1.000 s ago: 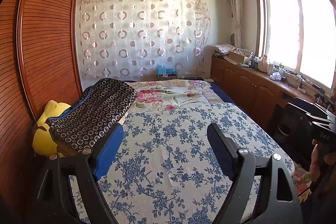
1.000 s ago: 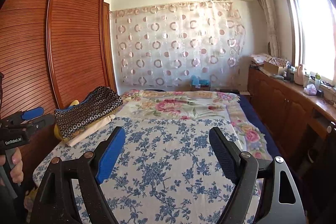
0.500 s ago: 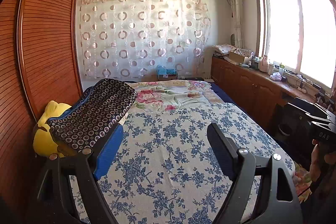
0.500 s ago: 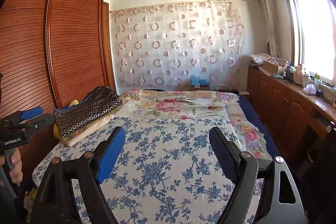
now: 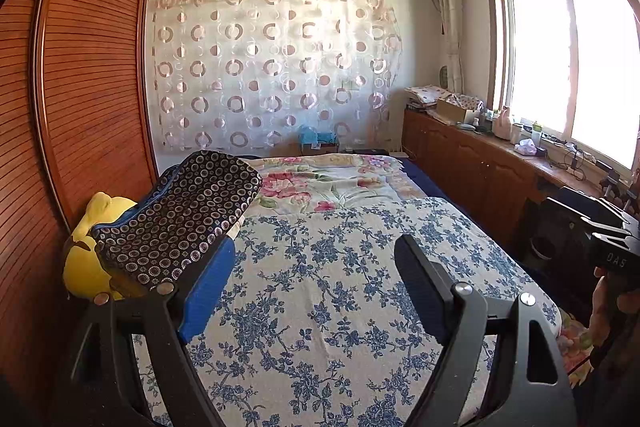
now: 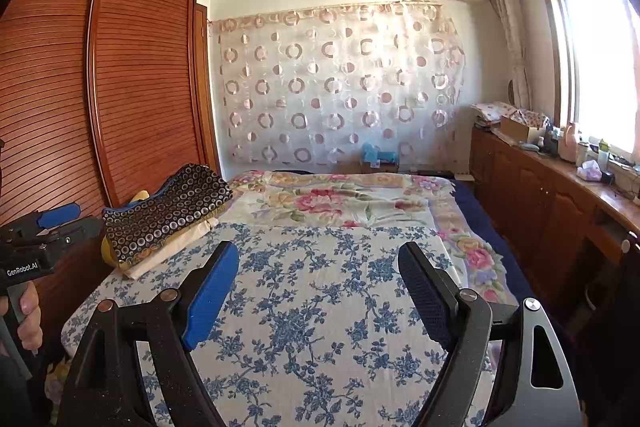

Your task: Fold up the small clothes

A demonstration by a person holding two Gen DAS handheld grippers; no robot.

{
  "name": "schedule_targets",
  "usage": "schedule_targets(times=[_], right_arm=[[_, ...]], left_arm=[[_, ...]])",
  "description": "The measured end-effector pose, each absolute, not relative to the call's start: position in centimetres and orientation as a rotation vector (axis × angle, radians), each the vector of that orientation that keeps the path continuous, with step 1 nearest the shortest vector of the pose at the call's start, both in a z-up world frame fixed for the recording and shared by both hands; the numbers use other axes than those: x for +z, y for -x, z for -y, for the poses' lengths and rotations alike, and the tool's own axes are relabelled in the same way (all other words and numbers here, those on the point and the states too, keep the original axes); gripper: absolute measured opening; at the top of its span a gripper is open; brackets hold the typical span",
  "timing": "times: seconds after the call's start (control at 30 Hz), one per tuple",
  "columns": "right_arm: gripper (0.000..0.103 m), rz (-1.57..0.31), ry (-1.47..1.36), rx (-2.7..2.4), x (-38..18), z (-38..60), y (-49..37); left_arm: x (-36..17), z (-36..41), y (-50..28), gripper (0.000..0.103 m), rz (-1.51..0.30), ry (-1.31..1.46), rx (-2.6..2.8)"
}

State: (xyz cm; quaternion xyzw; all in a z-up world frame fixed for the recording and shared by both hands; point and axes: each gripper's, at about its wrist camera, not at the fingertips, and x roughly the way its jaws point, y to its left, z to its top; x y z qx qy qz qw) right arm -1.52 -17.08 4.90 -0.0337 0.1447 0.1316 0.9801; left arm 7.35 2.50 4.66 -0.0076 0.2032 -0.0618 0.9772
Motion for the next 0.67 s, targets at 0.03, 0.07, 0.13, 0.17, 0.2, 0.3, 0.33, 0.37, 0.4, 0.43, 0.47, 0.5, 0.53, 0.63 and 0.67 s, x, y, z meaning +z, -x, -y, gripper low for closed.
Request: schedule_targets(times=[0.03,0.07,0.13,0.17,0.2,0.3,0.33,0.37,0.4,0.43,0.47,0.5,0.53,0.63,0.67], right_arm=[[0.084,-0.291,0.068,0.264,4.89,17.04,1.55],[0.084,-0.292,0.068,0.265,4.90,17.07,1.55],[0.084,-0.291,0.067,0.266,4.88,17.09,1.58],[0.084,-0.291,0.067,0.266,4.90,17.06,1.60],[0.084,-0.290,0.068,0.267,4.88,17.09,1.59],[0.084,-0.289,0.067,0.265,4.91,16.96,1.61],[0.084,-0.289,0.067,0.265,4.92,16.96,1.61],[0.084,-0.288,0.068,0.264,4.92,16.94,1.61],[0.084,-0.288,0.068,0.264,4.91,16.87,1.60],[0.084,-0.288,0.067,0.262,4.90,16.85,1.61],[0.084,-0.288,0.067,0.262,4.91,16.86,1.60],[0.084,-0.288,0.067,0.264,4.90,16.89,1.61],[0.084,-0.288,0.067,0.263,4.90,16.89,1.61],[0.084,-0.288,0.067,0.263,4.90,16.91,1.60],[0.084,-0.288,0.067,0.262,4.90,16.90,1.58]], left_arm=[[4.66,-2.49,-7.34,0.082,-0.410,0.016,-0.125],[4.65,-2.51,-7.35,0.082,-0.410,0.016,-0.126],[4.63,-2.53,-7.34,0.082,-0.409,0.015,-0.125],[4.62,-2.55,-7.36,0.082,-0.409,0.016,-0.125],[4.63,-2.52,-7.35,0.082,-0.410,0.016,-0.126],[4.61,-2.53,-7.35,0.082,-0.409,0.016,-0.126],[4.60,-2.54,-7.34,0.082,-0.409,0.016,-0.126],[4.60,-2.53,-7.34,0.082,-0.409,0.016,-0.126],[4.59,-2.54,-7.34,0.082,-0.409,0.016,-0.126],[4.57,-2.57,-7.34,0.082,-0.409,0.016,-0.126],[4.58,-2.55,-7.34,0.082,-0.409,0.015,-0.126],[4.57,-2.56,-7.33,0.082,-0.409,0.016,-0.126],[4.56,-2.57,-7.33,0.082,-0.408,0.016,-0.126],[4.56,-2.55,-7.32,0.082,-0.409,0.015,-0.126],[4.55,-2.55,-7.32,0.082,-0.409,0.015,-0.126]])
